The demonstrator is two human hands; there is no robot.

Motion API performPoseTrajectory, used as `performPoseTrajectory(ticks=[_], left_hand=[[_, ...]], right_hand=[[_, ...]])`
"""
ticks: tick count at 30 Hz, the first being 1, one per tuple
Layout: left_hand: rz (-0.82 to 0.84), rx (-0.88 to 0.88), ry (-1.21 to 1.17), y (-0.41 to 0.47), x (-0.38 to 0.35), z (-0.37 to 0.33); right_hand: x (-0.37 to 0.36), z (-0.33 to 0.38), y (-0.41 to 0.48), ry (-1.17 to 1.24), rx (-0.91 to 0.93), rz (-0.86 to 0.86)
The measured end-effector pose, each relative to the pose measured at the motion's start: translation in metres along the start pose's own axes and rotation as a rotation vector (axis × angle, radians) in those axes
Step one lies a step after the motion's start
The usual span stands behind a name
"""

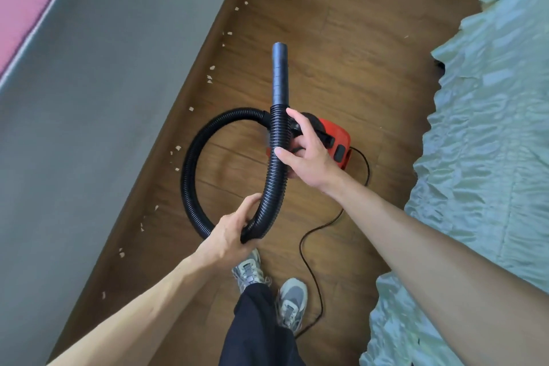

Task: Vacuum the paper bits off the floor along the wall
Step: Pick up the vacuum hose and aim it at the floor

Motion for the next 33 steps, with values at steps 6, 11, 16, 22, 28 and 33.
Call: performPoseTrajectory(ticks=[6,11,16,22,28,33], left_hand=[[-0.109,-0.002,-0.201,-0.02,0.024,0.012],[-0.165,0.017,-0.39,-0.036,0.04,0.032],[-0.23,0.065,-0.55,-0.057,0.047,0.058],[-0.302,0.093,-0.706,-0.078,0.039,0.075],[-0.39,0.122,-0.921,-0.096,0.024,0.085],[-0.592,0.115,-1.07,-0.11,0.026,0.091]], right_hand=[[-0.046,0.027,0.043,-0.025,-0.078,0.18],[-0.094,0.046,0.076,-0.102,-0.15,0.39],[-0.144,0.053,0.098,-0.174,-0.22,0.559],[-0.197,0.042,0.11,-0.264,-0.304,0.729],[-0.233,0.026,0.114,-0.324,-0.393,0.838],[-0.261,0.017,0.117,-0.444,-0.445,0.958]])
Point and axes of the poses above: each hand's wrist, its own y-axis towards the middle knuckle, its own x-axis out of the back of the hand, z = x × y, the point moved 10 cm from there along y, towards the middle knuckle, and after that the axes turned 15 degrees about z, right-handed, at the moved point
